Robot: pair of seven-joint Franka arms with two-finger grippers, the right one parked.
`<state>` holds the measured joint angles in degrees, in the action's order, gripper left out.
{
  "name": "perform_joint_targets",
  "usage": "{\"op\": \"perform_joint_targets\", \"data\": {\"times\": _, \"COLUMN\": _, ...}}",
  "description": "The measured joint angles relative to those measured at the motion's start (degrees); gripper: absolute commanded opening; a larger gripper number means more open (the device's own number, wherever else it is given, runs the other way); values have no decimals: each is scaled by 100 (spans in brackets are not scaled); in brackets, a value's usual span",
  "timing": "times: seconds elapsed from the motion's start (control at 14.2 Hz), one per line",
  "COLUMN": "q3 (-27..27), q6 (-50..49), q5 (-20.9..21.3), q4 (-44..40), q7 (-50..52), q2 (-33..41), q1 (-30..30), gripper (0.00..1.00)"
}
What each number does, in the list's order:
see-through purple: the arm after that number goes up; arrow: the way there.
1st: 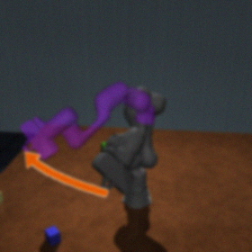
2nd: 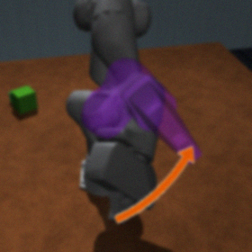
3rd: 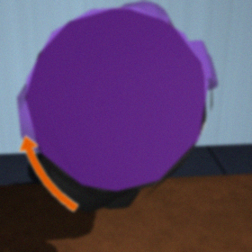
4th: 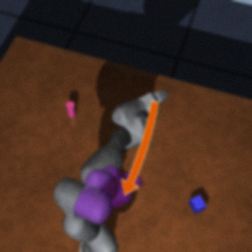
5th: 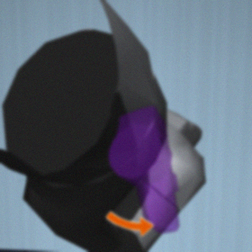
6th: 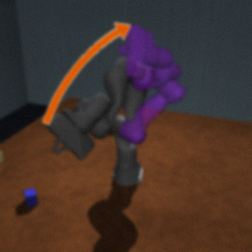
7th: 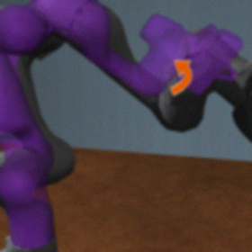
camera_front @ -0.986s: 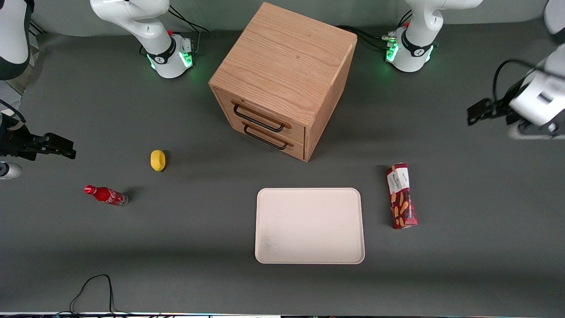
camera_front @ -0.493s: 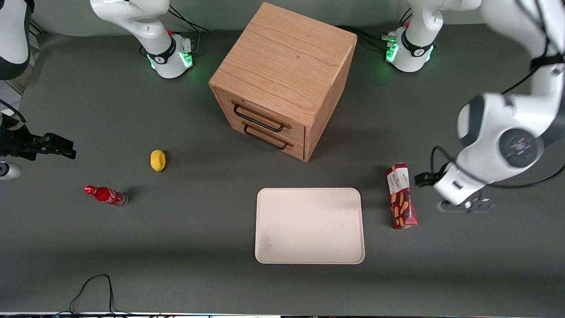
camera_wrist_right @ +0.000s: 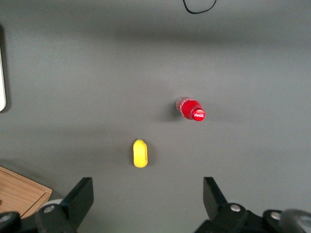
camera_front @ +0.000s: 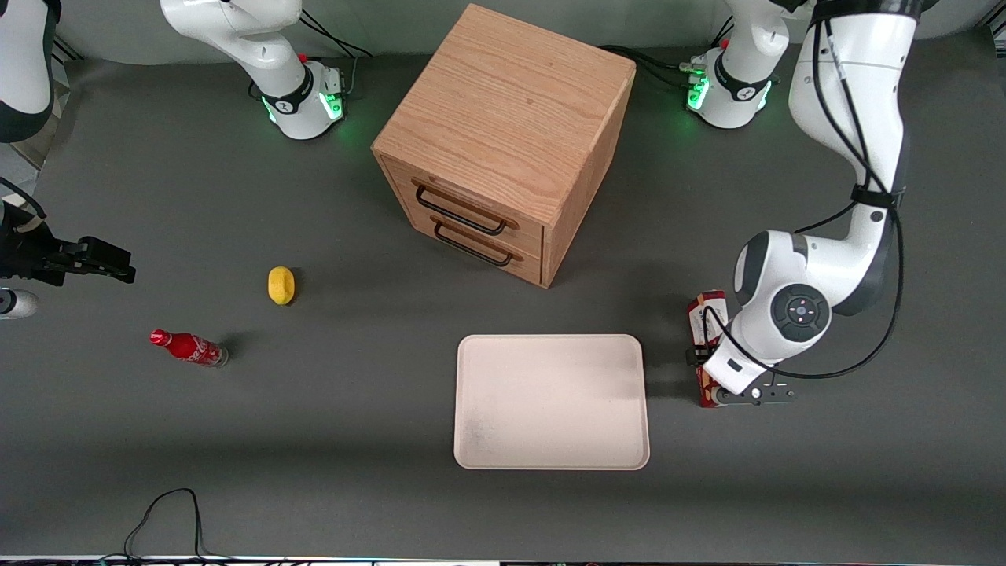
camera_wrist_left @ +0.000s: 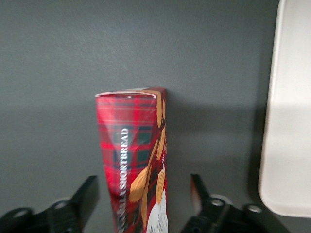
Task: Place red cookie box on tray
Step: 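Close the left gripper on the red shortbread box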
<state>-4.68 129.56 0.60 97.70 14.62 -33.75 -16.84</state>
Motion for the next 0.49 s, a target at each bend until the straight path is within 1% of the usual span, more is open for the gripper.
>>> {"op": "perform_joint_targets", "data": {"times": 0.49, "q3": -39, "q6": -11, "q5": -4, "q4": 49, "q7": 7, "q2": 3, "q1": 0, "gripper": 0}}
